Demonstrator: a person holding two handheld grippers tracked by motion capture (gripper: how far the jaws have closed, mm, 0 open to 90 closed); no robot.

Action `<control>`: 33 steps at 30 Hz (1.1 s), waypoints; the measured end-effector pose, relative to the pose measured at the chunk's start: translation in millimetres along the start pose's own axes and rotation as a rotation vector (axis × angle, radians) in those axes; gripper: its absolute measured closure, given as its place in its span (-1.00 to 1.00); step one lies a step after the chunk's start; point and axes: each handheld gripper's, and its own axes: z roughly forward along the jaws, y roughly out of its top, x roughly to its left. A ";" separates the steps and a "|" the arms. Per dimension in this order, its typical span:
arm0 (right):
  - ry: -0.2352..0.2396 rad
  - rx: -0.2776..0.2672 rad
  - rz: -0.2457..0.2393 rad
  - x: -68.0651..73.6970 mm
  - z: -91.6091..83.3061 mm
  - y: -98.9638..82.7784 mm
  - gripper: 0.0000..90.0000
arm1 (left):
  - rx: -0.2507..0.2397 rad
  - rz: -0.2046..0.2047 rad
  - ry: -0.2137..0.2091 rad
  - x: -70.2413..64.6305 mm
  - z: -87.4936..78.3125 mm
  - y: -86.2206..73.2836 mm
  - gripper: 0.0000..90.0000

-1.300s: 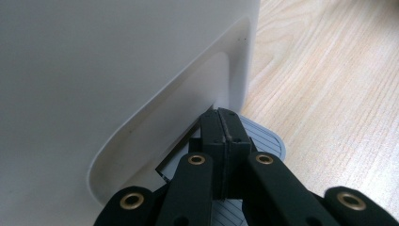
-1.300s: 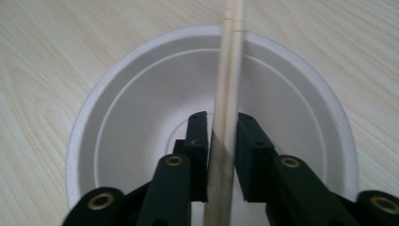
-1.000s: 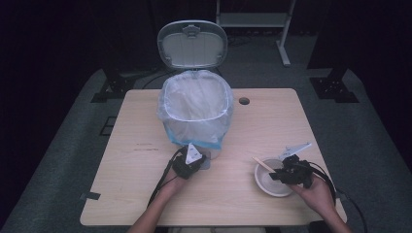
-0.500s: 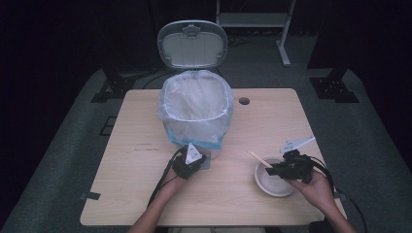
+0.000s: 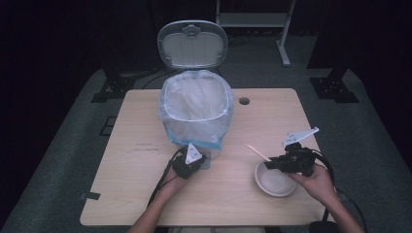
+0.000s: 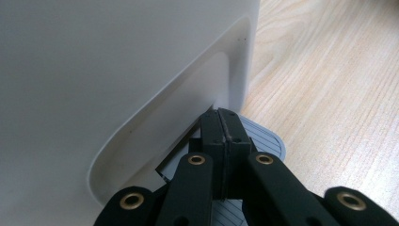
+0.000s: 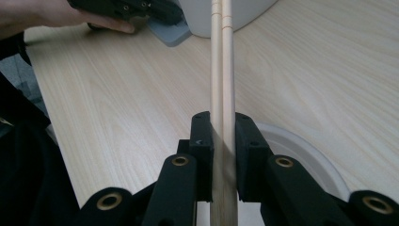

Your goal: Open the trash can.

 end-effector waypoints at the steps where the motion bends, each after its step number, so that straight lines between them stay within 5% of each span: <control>1: 0.000 0.000 0.000 0.0 0.0 0.0 0.76 | 0.000 0.000 0.000 0.0 0.0 0.0 1.00; 33: 0.033 -0.034 -0.043 -2.2 -27.5 39.3 0.76 | 0.002 0.000 -0.001 0.0 -0.2 0.1 1.00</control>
